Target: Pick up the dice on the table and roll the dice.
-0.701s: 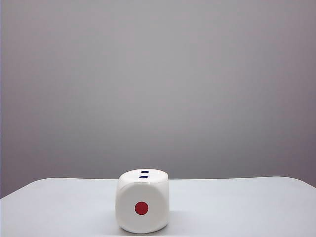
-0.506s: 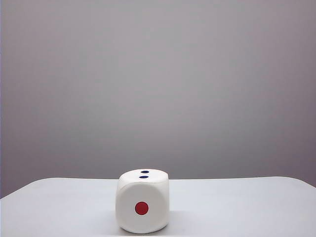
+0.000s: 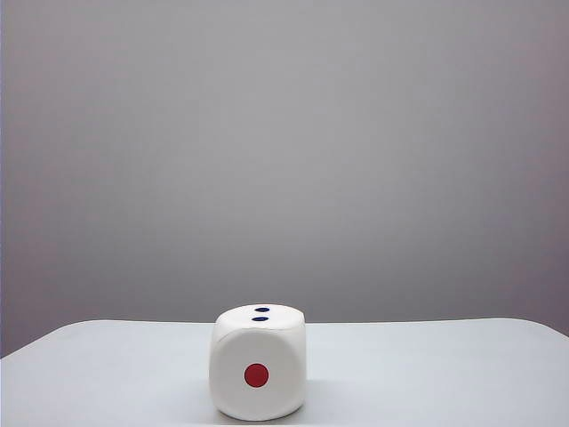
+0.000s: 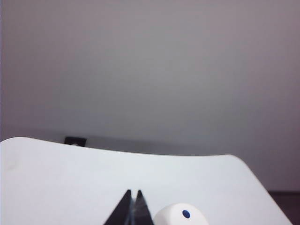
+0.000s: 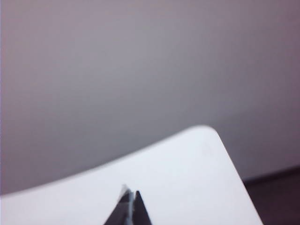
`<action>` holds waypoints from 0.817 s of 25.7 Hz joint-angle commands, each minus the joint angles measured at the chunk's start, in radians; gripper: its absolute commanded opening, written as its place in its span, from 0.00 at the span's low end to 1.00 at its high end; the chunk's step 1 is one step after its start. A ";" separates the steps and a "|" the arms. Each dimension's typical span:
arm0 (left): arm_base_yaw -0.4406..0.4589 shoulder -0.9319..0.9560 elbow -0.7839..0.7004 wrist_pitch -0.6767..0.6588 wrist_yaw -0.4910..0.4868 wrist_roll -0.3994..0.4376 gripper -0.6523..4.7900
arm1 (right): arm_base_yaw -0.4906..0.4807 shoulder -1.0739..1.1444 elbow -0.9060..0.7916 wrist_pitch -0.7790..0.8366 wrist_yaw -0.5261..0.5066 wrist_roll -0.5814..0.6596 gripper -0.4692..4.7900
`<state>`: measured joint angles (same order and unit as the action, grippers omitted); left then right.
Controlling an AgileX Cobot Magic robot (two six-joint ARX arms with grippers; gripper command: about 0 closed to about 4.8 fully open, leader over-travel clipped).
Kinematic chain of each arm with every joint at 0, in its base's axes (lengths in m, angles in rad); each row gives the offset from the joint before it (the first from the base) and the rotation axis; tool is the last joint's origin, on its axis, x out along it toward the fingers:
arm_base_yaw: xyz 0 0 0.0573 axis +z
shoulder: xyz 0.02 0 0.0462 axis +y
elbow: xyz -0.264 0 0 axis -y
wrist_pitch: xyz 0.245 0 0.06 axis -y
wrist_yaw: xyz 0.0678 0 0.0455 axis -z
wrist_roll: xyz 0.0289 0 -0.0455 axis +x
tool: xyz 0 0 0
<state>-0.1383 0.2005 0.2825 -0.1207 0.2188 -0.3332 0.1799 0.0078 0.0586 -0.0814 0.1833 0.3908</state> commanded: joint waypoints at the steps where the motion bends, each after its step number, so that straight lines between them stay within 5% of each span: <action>1: 0.000 0.136 0.105 -0.037 0.006 0.082 0.11 | -0.002 0.035 0.065 0.027 0.029 -0.003 0.09; 5: 0.000 0.406 0.313 -0.145 0.029 0.248 0.11 | -0.024 0.253 0.245 0.024 0.009 -0.099 0.09; 10: -0.001 0.594 0.506 -0.307 0.032 0.411 0.11 | -0.048 0.565 0.509 -0.063 -0.144 -0.201 0.09; 13: -0.001 0.671 0.592 -0.388 0.031 0.459 0.11 | -0.049 0.752 0.683 -0.171 -0.208 -0.248 0.09; 18: -0.004 0.747 0.657 -0.407 0.032 0.545 0.13 | -0.049 1.124 0.998 -0.286 -0.454 -0.312 0.13; 21: -0.005 0.759 0.657 -0.405 0.029 0.546 0.29 | -0.034 1.321 1.133 -0.343 -0.541 -0.306 0.20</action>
<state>-0.1417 0.9604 0.9352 -0.5350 0.2462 0.2096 0.1337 1.2896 1.1652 -0.4015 -0.3294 0.0841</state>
